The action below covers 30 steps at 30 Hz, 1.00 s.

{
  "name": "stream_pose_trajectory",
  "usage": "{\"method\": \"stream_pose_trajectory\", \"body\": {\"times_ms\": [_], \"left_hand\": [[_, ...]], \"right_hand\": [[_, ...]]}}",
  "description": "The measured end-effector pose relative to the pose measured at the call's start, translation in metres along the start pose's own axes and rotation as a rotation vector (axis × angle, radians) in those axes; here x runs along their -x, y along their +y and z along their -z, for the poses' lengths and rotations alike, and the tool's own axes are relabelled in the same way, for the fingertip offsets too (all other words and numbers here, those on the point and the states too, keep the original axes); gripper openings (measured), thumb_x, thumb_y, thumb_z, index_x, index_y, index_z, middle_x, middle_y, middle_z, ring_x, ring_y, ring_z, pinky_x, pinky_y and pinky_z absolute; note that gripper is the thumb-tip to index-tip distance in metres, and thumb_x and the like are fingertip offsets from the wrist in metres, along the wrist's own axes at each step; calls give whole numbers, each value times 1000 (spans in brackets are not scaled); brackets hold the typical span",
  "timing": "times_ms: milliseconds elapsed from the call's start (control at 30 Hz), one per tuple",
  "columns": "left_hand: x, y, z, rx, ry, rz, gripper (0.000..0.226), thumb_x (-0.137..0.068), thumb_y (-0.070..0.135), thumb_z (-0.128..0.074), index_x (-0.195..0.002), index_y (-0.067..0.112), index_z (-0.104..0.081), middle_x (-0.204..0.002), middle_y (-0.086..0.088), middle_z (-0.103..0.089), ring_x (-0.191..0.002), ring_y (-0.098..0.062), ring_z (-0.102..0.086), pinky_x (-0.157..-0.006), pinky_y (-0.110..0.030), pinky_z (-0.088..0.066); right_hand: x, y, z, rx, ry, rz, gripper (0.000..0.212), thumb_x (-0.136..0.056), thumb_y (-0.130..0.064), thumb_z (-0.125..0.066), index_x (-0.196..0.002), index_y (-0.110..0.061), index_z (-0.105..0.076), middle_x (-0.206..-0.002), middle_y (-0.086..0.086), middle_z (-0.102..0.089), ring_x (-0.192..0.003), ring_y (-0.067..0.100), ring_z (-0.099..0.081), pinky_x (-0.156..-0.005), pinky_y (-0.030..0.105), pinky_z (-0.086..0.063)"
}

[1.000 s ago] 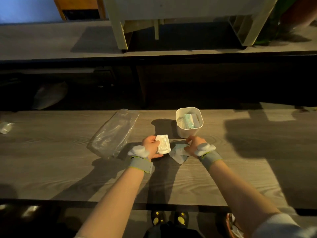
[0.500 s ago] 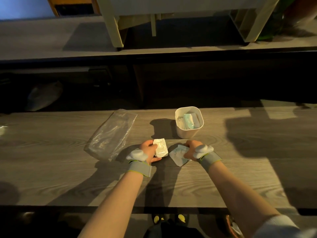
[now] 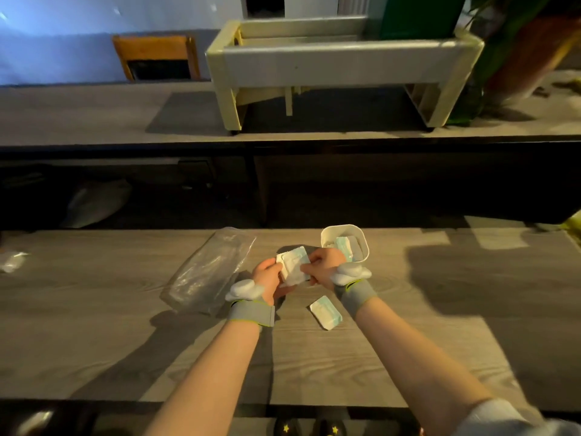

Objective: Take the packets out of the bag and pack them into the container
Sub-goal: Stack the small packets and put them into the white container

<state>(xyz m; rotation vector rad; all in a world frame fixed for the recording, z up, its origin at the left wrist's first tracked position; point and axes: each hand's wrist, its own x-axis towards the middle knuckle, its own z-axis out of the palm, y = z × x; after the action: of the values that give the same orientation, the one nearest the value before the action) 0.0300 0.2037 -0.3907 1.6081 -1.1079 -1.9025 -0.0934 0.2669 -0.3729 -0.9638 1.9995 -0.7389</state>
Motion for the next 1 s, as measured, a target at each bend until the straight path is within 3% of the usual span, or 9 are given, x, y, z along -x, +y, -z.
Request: {"method": "stream_pose_trajectory", "body": {"times_ms": [133,300,400,567,633,700,800,933,1000], "left_hand": [[5,5,5,-20,-67,-12,37,-95,5,-44,-131,1,-49,-109,-13,-62,-84,-28,-62,-65,-28,-56],[8,2,7,25,-39,-69,35,-94,-5,-40,-128,-3,-49,-124,-18,-57,-97,-30,-55,-71,-39,-57],[8,-1,12,68,-49,24,35,-95,-2,-41,-129,-1,-46,-135,-21,-51,-109,-37,-55,-72,-41,-55],[9,-16,16,18,-42,89,36,-96,0,-39,-131,-1,-44,-137,-23,-49,-123,-43,-51,-41,-25,-54],[7,-24,17,17,-29,98,37,-95,-1,-40,-132,-1,-43,-138,-23,-48,-124,-43,-51,-48,-27,-57],[7,-29,18,17,-17,105,37,-95,-2,-39,-132,-3,-42,-139,-24,-47,-124,-42,-51,-71,-38,-57],[6,-32,20,-4,-8,121,36,-95,-2,-40,-131,-5,-43,-133,-24,-50,-108,-36,-55,-83,-46,-48],[5,-28,23,27,23,98,36,-94,-1,-43,-130,-2,-45,-113,-14,-51,-89,-30,-56,-48,-28,-57],[3,-23,22,21,37,92,37,-94,0,-44,-132,0,-45,-118,-16,-51,-94,-31,-55,-55,-30,-58]], "right_hand": [[5,-14,-8,90,1,53,21,-82,-25,-66,-66,-26,-52,-60,-1,-62,-48,14,-58,-59,33,-55],[7,-2,-3,282,-33,-11,27,-89,-40,-53,-69,-22,-56,-81,7,-69,-80,26,-67,-76,33,-53],[4,31,-1,444,-88,-161,30,-90,-31,-56,-105,-8,-67,-113,15,-68,-108,31,-62,-79,31,-44],[-3,73,-24,473,-145,-300,48,-90,-27,-60,-127,3,-55,-135,20,-54,-127,29,-52,-75,18,-38],[-4,81,-33,535,-134,-276,48,-91,-25,-53,-134,-3,-48,-142,14,-47,-135,23,-43,-94,10,-37],[-7,89,-45,576,-76,-240,46,-88,-24,-49,-131,-11,-48,-138,11,-49,-134,24,-43,-109,27,-36],[-11,89,-51,584,255,-157,24,-86,-14,-41,-107,-4,-48,-101,19,-66,-98,34,-67,-82,37,-53],[6,76,-33,525,-126,-227,20,-87,-38,-55,-96,-23,-65,-103,-1,-60,-99,15,-58,-85,24,-40],[9,59,-17,375,-196,-198,17,-69,-44,-68,-70,-26,-68,-88,-1,-65,-90,18,-63,-84,29,-48]]}}
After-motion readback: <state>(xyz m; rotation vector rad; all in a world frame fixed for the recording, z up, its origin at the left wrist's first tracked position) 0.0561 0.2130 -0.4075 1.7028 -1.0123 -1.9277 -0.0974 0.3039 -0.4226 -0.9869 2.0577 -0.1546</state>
